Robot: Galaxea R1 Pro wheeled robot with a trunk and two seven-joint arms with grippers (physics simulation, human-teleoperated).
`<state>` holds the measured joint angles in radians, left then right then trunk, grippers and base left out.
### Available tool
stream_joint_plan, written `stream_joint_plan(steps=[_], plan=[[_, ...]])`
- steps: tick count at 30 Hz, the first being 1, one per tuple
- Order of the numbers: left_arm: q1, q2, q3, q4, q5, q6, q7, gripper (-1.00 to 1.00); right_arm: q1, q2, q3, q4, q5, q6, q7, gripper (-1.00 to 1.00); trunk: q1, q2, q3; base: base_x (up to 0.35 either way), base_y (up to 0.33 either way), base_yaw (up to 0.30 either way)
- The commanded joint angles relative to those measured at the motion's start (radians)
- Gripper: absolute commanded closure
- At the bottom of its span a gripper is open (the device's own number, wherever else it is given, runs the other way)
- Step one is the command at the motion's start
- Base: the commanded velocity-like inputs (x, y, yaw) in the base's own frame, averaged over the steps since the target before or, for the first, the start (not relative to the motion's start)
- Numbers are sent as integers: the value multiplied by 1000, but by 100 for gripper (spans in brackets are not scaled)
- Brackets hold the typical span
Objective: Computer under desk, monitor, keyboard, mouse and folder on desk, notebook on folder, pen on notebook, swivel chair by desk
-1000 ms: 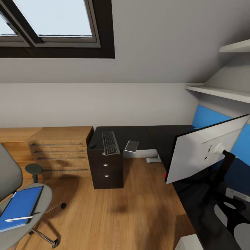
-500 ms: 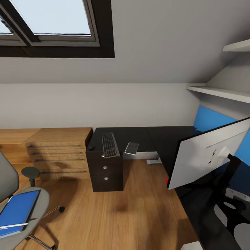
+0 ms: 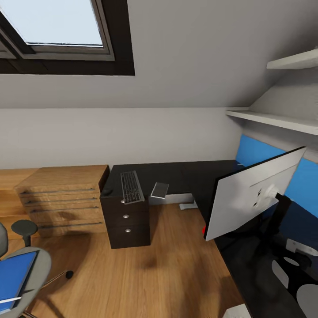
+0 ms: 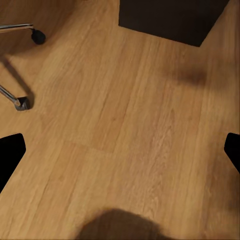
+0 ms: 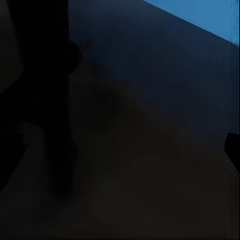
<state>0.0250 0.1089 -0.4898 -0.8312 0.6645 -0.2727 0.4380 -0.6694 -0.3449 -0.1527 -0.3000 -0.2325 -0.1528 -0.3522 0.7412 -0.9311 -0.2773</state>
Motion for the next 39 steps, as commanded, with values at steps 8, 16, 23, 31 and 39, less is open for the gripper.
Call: stream_joint_plan(steps=[8,16,23,31,39], plan=[[0,2,-6,-2,11,-6,5,-100,-1,1,2,1,-10,-7,1,-100,0,-1,1,0,0,-70],[0,2,-6,-2,11,-6,7,-100,-1,1,2,1,-10,-9,2,-100,0,-1,1,58,0,-4],[0,2,-6,-2,10,-6,7,-100,-1,1,1,1,-9,-36,2,-100,0,-1,1,151,0,0],[0,1,-6,-2,10,-6,7,-100,-1,1,1,1,-8,-41,2,-100,0,-1,1,162,0,0],[0,0,-6,-2,10,-6,7,-100,-1,1,1,1,-8,-41,2,-100,0,-1,1,61,0,0]])
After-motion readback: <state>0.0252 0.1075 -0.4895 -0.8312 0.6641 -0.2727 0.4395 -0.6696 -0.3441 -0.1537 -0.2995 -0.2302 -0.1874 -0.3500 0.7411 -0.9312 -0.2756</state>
